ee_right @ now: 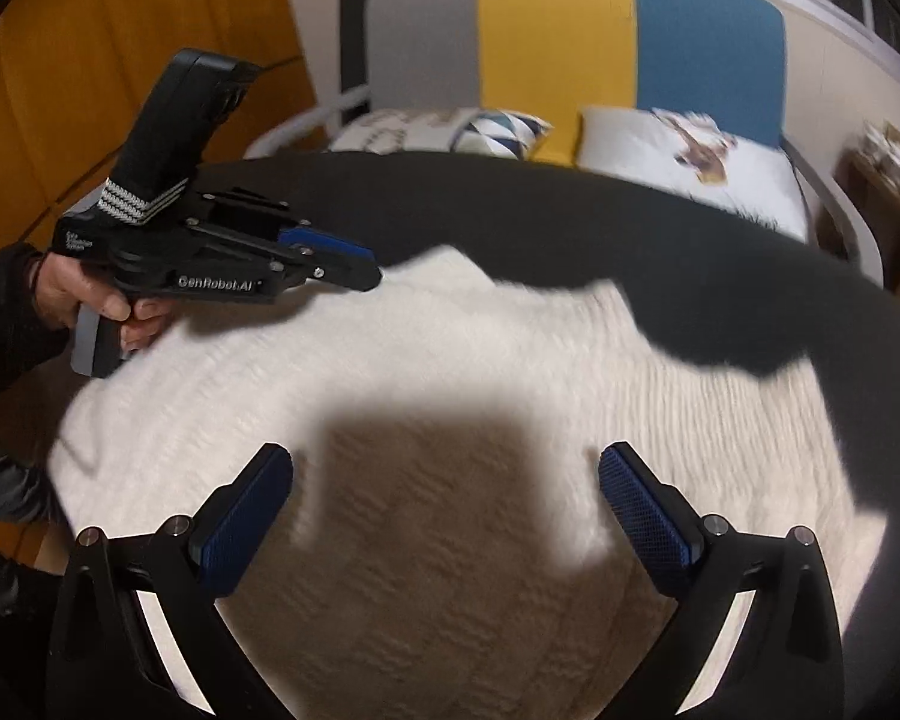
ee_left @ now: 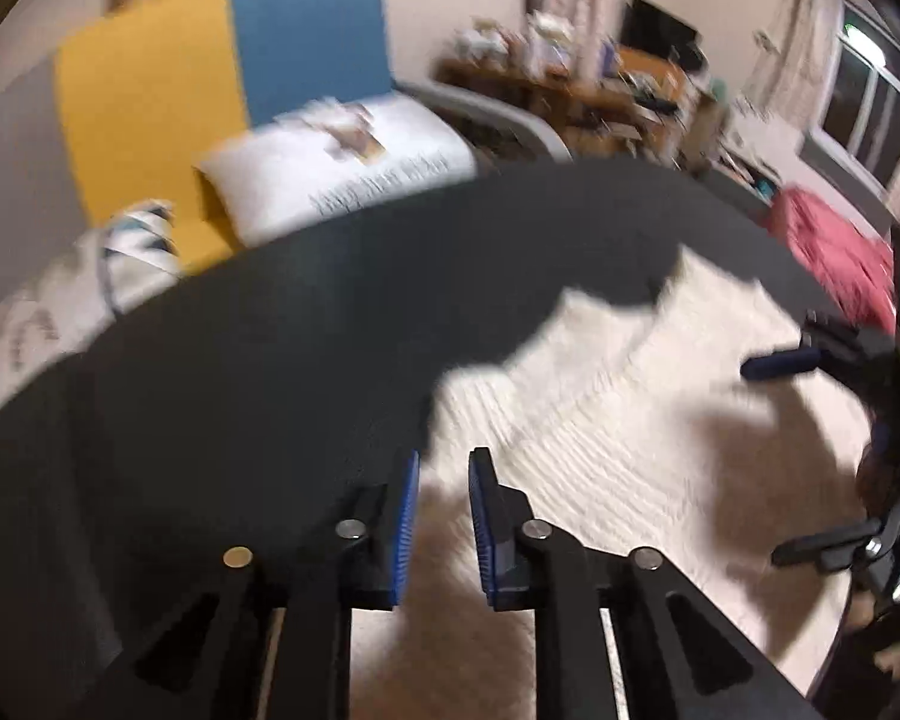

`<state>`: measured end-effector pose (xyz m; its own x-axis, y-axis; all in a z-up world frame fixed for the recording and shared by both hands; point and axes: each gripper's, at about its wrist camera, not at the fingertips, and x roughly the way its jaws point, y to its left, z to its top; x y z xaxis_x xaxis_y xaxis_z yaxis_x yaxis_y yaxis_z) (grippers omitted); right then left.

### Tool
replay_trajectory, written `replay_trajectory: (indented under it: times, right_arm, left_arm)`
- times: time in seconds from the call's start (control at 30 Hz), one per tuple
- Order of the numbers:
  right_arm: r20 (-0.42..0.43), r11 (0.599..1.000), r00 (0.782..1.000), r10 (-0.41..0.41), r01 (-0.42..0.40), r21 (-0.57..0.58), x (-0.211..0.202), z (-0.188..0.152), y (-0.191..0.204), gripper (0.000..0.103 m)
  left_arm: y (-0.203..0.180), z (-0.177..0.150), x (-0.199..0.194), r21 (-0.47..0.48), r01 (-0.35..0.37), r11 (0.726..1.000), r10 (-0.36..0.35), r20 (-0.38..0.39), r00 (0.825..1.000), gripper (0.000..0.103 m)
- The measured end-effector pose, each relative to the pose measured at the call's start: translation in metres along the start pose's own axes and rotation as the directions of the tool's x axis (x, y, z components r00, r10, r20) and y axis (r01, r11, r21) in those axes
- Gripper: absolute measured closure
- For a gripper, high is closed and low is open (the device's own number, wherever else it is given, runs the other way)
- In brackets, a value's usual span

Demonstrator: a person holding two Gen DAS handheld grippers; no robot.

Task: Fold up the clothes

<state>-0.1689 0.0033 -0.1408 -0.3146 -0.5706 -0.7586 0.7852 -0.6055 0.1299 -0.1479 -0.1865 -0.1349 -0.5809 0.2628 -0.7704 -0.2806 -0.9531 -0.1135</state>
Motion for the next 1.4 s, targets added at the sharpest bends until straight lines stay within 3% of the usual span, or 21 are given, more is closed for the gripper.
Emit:
replay_trajectory:
  times: [0.1,0.17,0.3,0.47,0.57,0.67,0.7,0.83,0.93,1.0,1.17,1.4]
  right_arm:
    - [-0.031,0.999,0.999,-0.042,0.042,0.016,0.008,0.003,-0.005,0.0]
    - [-0.052,0.997,0.996,-0.069,0.071,0.025,0.014,0.005,-0.008,0.0]
    - [-0.095,0.988,0.989,-0.111,0.12,0.096,0.03,0.0,-0.024,0.0]
    - [-0.037,0.983,0.997,-0.069,0.074,0.168,0.025,-0.01,-0.032,0.0]
    - [-0.016,0.984,0.999,-0.038,0.04,0.175,0.014,-0.011,-0.031,0.0]
    - [0.012,0.983,1.0,0.011,-0.013,0.182,-0.002,-0.015,-0.033,0.0]
    - [0.04,0.98,0.996,0.077,-0.083,0.181,-0.02,-0.024,-0.037,0.0]
    - [0.118,0.929,0.943,0.312,-0.329,0.168,-0.09,-0.065,-0.057,0.0]
    - [0.101,0.904,0.927,0.361,-0.374,0.205,-0.133,-0.111,-0.086,0.0]
    - [0.081,0.892,0.926,0.369,-0.377,0.248,-0.147,-0.138,-0.104,0.0]
    - [0.124,0.838,0.891,0.436,-0.453,0.304,-0.149,-0.169,-0.132,0.0]
    - [0.135,0.768,0.814,0.565,-0.579,0.273,-0.122,-0.159,-0.145,0.0]
  left_arm:
    - [-0.015,0.001,-0.014,0.024,0.126,0.992,-0.127,0.039,0.991,0.085]
    - [-0.038,-0.001,-0.007,0.113,0.135,0.984,-0.139,0.025,0.99,0.085]
    - [-0.051,-0.013,0.042,0.138,0.056,0.989,-0.043,-0.089,0.995,0.084]
    - [-0.038,-0.016,0.041,0.072,0.074,0.995,-0.068,-0.081,0.994,0.082]
    - [-0.043,-0.008,0.022,0.072,0.049,0.996,-0.046,-0.05,0.998,0.083]
    - [-0.055,-0.009,-0.003,0.053,0.136,0.989,-0.136,0.0,0.991,0.082]
    - [-0.063,-0.013,-0.012,0.064,0.165,0.984,-0.166,0.013,0.986,0.082]
    - [-0.099,-0.04,-0.015,0.126,0.185,0.974,-0.183,-0.032,0.983,0.082]
    - [-0.121,-0.054,-0.011,0.141,0.205,0.969,-0.196,-0.077,0.978,0.082]
    - [-0.134,-0.047,-0.012,0.129,0.262,0.956,-0.253,-0.076,0.964,0.082]
    - [-0.178,-0.01,0.003,0.173,0.328,0.929,-0.321,-0.068,0.945,0.082]
    - [-0.232,0.009,0.032,0.286,0.38,0.88,-0.357,-0.133,0.925,0.082]
